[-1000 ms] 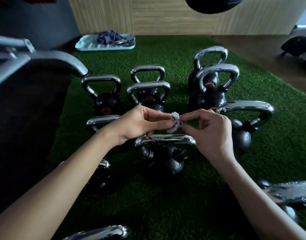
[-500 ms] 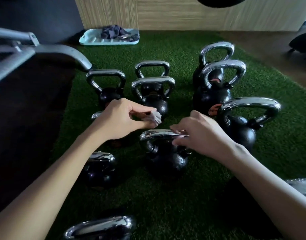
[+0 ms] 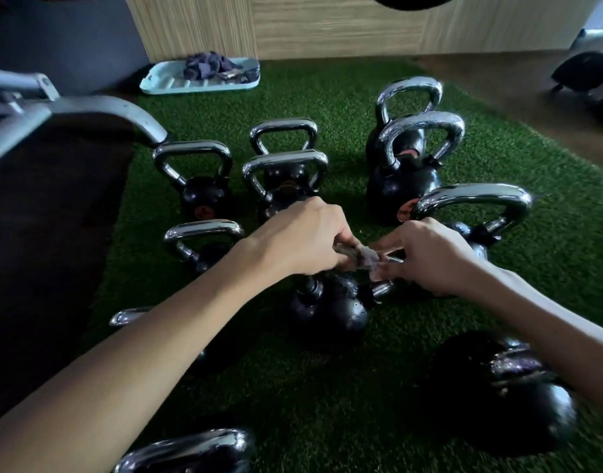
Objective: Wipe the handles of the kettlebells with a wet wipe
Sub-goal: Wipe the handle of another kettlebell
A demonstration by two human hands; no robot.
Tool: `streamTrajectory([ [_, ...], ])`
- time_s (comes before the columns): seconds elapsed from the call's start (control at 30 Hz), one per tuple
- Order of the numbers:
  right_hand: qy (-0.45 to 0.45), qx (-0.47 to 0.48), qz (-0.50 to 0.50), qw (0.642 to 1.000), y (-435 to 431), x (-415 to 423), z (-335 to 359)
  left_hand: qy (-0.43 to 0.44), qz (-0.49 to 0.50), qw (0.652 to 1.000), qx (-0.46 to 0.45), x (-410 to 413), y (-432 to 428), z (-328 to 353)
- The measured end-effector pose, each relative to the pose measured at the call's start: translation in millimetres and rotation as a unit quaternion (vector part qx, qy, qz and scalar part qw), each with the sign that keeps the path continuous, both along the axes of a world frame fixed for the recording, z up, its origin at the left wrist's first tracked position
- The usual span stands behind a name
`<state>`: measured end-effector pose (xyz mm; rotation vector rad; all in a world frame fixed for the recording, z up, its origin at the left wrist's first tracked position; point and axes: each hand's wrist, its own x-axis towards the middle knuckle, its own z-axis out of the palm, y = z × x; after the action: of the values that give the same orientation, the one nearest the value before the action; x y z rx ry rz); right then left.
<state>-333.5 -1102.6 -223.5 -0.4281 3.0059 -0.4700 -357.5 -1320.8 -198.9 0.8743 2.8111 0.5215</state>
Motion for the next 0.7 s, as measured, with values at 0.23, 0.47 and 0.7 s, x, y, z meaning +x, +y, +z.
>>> streamTrajectory([
  [0.23,-0.017,0.059,0.011,0.998,25,-10,-2,0.003,-0.005,0.998,0.064,-8,-15,-17],
  [0.47,-0.016,0.077,0.006,0.997,46,-10,-10,-0.034,0.081,0.988,0.127,0,-27,-43],
  [0.7,-0.020,0.040,0.015,0.999,51,-12,-14,-0.050,0.162,0.956,0.239,17,-17,-64],
])
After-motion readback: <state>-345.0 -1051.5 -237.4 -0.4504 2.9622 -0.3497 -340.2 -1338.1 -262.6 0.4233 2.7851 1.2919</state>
